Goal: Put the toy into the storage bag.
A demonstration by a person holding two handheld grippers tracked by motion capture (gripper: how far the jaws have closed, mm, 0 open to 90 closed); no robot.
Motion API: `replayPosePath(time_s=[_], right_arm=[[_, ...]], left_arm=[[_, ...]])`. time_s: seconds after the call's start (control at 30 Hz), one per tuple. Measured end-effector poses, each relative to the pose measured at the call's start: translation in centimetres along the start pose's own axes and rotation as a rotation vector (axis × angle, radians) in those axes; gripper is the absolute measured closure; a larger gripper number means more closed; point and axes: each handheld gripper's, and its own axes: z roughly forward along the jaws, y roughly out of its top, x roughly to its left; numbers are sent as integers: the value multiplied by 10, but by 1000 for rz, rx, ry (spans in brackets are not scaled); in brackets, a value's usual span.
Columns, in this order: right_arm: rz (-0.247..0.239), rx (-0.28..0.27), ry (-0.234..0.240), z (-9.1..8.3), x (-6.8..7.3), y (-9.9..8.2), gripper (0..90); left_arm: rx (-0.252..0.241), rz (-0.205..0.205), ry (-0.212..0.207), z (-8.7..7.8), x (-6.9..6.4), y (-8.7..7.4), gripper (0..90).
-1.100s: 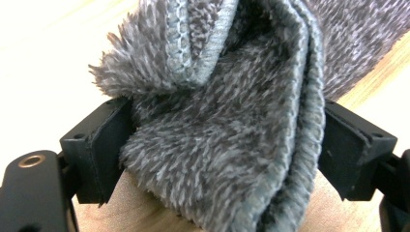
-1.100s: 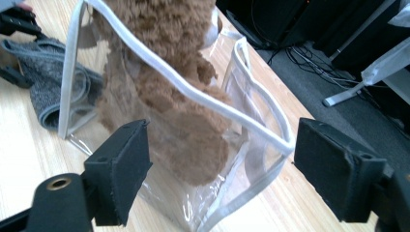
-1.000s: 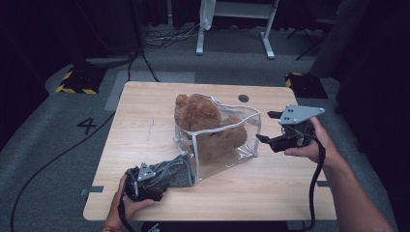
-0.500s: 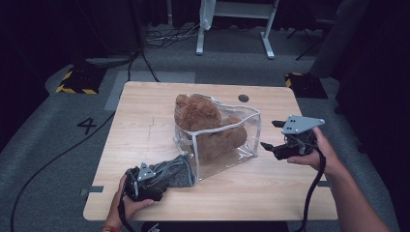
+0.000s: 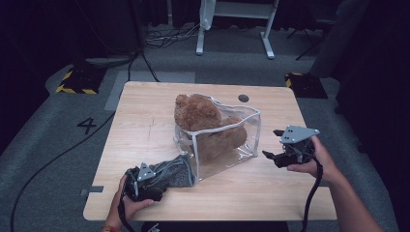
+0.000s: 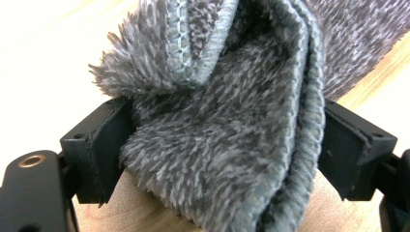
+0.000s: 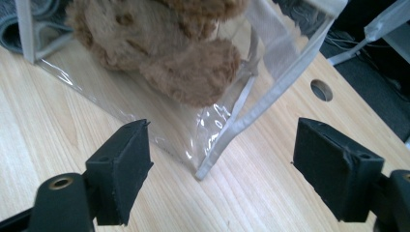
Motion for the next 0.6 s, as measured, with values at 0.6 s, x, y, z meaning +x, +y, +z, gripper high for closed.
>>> replayPosePath(time_s=[0.6], right_arm=[[52, 68, -11, 16, 1, -41, 215]], left_arm=[[0, -2, -2, 0, 0, 0, 152]])
